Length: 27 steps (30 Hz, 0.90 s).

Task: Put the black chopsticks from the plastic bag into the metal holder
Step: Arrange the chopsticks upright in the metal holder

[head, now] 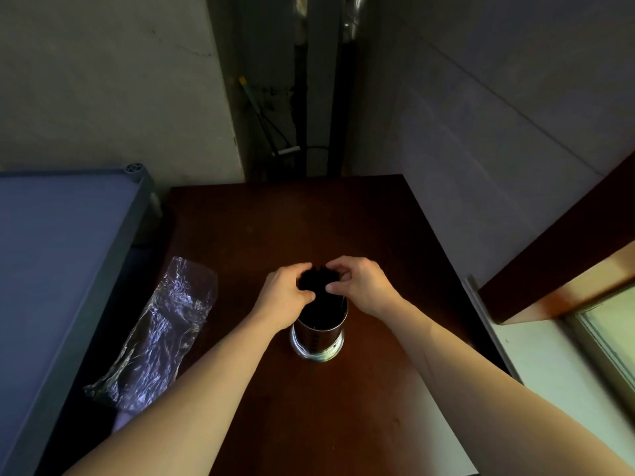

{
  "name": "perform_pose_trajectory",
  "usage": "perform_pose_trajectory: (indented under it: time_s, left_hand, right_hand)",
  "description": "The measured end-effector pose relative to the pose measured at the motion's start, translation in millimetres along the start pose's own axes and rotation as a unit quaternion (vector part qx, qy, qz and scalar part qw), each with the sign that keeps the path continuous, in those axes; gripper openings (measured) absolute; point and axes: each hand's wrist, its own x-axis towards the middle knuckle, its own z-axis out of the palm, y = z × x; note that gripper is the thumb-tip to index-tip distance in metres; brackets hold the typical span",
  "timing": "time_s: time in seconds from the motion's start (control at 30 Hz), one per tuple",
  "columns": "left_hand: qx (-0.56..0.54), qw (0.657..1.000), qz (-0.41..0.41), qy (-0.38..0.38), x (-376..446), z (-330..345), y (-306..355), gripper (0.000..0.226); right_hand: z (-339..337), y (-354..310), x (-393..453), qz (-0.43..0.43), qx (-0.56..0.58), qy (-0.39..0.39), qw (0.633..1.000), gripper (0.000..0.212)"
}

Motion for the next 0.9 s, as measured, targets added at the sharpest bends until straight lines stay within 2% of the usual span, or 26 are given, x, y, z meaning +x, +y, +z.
perform_pose_trajectory:
  time_s: [0.07,0.13,0.33,0.57,0.8,0.9]
  left_hand:
    - [0.000,1.000,0.006,0.005,2,-1,1,0.061]
    - [-0.003,1.000,0.006,0.004,1,-3,-1,0.059]
    - [-0.009,1.000,-0.023,0.004,-8,-7,-10,0.073]
    - [0.005,0.999,-0.038,0.007,-15,0,-3,0.070]
    - [0.040,0.998,-0.041,-0.018,-15,-4,1,0.077]
    - [0.069,0.997,-0.037,0.000,-17,-11,0,0.078]
  right_hand:
    - [2,-4,4,-0.017,-0.001,0.000,1.000,0.030]
    - [4,-5,7,-0.030,0.005,-0.009,0.999,0.025]
    - [5,10,2,-0.041,0.038,0.014,0.998,0.009]
    - [7,9,5,-0.057,0.010,-0.016,0.998,0.017]
    - [14,2,6,-0.049,-0.029,-0.009,0.998,0.005]
    - [11,-3,-2,-0.041,-0.027,0.010,0.999,0.004]
